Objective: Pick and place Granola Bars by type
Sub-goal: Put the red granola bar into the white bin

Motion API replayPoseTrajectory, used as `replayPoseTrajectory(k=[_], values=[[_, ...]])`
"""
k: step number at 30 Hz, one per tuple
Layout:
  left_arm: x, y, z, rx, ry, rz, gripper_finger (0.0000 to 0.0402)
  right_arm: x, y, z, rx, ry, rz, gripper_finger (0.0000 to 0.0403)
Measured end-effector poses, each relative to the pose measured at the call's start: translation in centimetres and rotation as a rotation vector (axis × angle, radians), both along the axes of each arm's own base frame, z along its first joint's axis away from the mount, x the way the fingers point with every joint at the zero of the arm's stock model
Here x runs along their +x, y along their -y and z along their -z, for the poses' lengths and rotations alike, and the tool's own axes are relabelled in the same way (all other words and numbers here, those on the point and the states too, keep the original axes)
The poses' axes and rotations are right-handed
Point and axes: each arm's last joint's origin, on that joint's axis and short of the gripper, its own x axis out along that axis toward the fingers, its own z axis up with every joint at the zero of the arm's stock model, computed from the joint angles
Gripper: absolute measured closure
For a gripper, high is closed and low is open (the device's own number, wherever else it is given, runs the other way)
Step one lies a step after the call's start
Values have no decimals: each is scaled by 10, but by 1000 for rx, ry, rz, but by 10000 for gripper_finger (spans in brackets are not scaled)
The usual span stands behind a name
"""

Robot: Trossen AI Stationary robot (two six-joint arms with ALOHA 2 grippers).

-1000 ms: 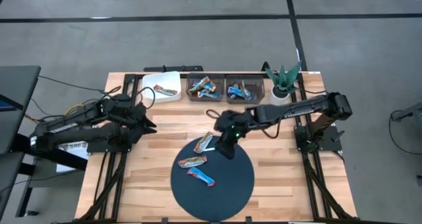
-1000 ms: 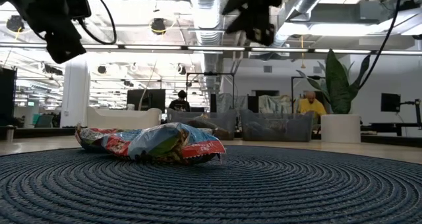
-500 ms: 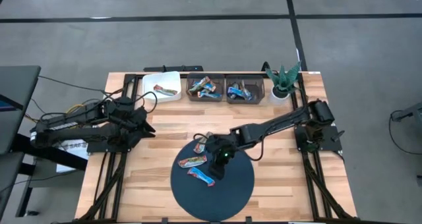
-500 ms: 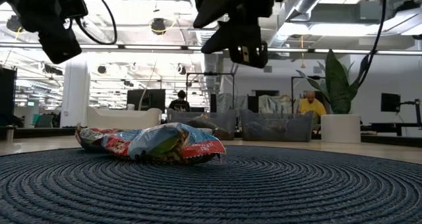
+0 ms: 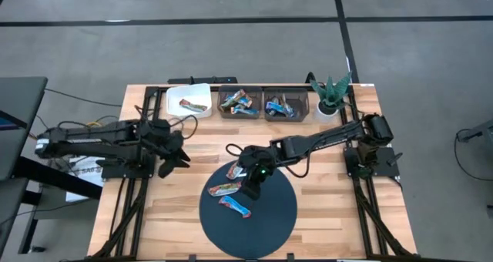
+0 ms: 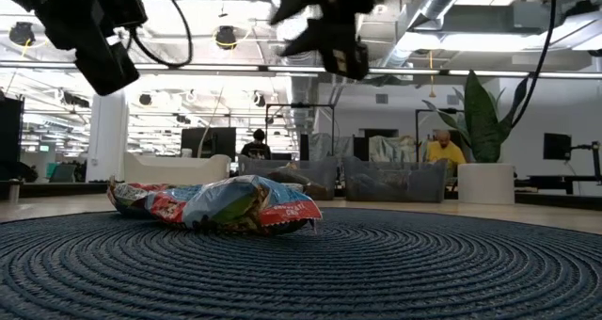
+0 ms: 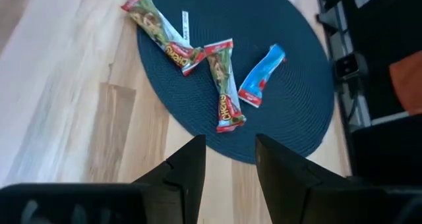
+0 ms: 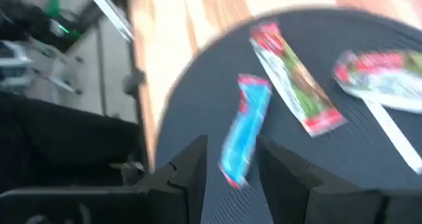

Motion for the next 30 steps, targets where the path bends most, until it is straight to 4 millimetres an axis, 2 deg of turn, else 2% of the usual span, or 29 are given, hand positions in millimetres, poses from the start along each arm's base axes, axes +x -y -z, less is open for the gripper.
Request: replayPoseTrajectory(k=[7,12,19,25,30], values=[[26,8,12,65,-58,15,279,-12,6,-10,-41,-27,-25,282],[45,22,23,74,-88,56,279,-22,14,-18,-81,-59,-30,282],[76,39,40,-15,-103,1,279,-44,28,-42,-136,-46,-72,282],[95,57,56,-96,-112,-12,279,-64,34,-67,-211,34,-160,282],[111,78,66,-68,-162,26,279,-79,34,-86,-261,105,-182,282]])
